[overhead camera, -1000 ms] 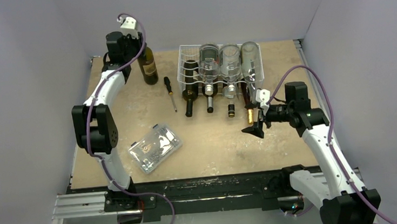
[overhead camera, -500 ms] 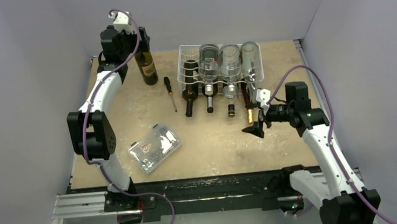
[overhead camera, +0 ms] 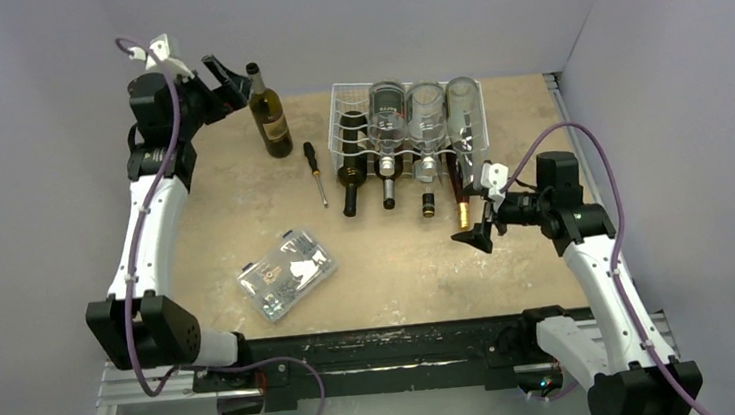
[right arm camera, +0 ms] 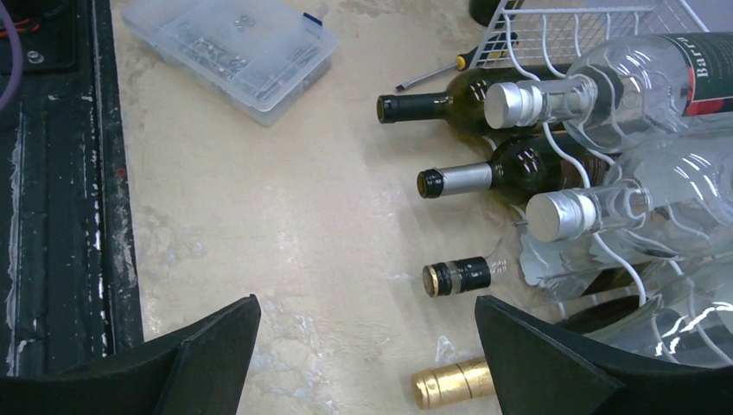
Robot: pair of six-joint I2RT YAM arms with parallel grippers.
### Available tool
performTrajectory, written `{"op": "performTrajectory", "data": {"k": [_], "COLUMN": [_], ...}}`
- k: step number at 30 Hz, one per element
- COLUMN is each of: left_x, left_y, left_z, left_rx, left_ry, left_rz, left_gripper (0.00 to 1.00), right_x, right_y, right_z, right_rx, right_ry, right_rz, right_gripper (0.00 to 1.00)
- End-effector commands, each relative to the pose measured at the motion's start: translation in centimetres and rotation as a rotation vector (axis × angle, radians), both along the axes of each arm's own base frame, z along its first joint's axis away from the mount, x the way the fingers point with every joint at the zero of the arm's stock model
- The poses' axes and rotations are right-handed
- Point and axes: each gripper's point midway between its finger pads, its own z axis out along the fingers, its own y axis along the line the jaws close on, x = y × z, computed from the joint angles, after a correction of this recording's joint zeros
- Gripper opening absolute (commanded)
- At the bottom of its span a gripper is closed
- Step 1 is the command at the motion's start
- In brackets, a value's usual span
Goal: Take the wine bottle off the wine rack
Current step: Place the wine bottle at the center of the board, then pick up the wine bottle from the wine rack.
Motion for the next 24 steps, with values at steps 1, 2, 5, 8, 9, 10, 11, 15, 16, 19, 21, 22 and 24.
{"op": "performTrajectory", "data": {"k": [1,2,5,8,9,10,11,15,16,19,21,22,24], "left_x": [-4.8,-5.7,-8.6,-11.4,-12.3,-13.2,-14.3,-17.3,-18.0,-19.6,-20.5,-21.0,-21.8], "left_y": [-1.4,-1.7,-2.5,-3.3,-3.4,-3.5,-3.6,-4.6,-4.8,-6.1,-7.3,-8.0,-9.3], "left_z": [-1.6,-2.1,-4.0,-5.6,-5.9,-6.2,-5.9,-6.6,-6.8,-7.4,-7.6,-7.8,-8.0], "left_rx": [-0.205,-0.223,-0.273,-0.304,-0.307,-0.306,-0.297,-0.239,-0.227,-0.213,-0.181,-0.155,-0.108], "left_ry": [0.104,0.114,0.172,0.212,0.215,0.22,0.203,0.209,0.223,0.244,0.25,0.254,0.259], "left_rz": [-0.06,-0.073,-0.096,-0.126,-0.129,-0.132,-0.139,-0.209,-0.226,-0.296,-0.341,-0.354,-0.38], "left_gripper": [1.0,1.0,1.0,1.0,1.0,1.0,1.0,1.0,1.0,1.0,1.0,1.0,1.0], "right_x": [0.2,0.3,0.3,0.2,0.2,0.6,0.7,0.8,0.9,1.0,1.1,1.2,1.5], "right_y": [-0.3,-0.4,-0.7,-0.6,-0.6,-1.1,-1.2,-1.5,-1.5,-1.6,-1.6,-1.7,-1.8], "right_z": [1.1,1.2,1.4,1.6,1.6,1.6,1.6,1.8,1.8,1.8,2.0,2.1,2.5], "right_rx": [0.028,0.029,0.033,0.04,0.04,0.039,0.039,0.039,0.04,0.039,0.042,0.043,0.044], "right_ry": [-0.044,-0.048,-0.059,-0.062,-0.064,-0.064,-0.067,-0.081,-0.082,-0.081,-0.083,-0.081,-0.071], "right_rz": [-0.008,-0.014,-0.026,-0.02,-0.02,-0.045,-0.049,-0.062,-0.064,-0.069,-0.072,-0.076,-0.089], "right_gripper": [0.99,0.99,0.99,0.99,0.99,0.99,0.99,0.99,0.99,0.99,0.99,0.99,0.99]}}
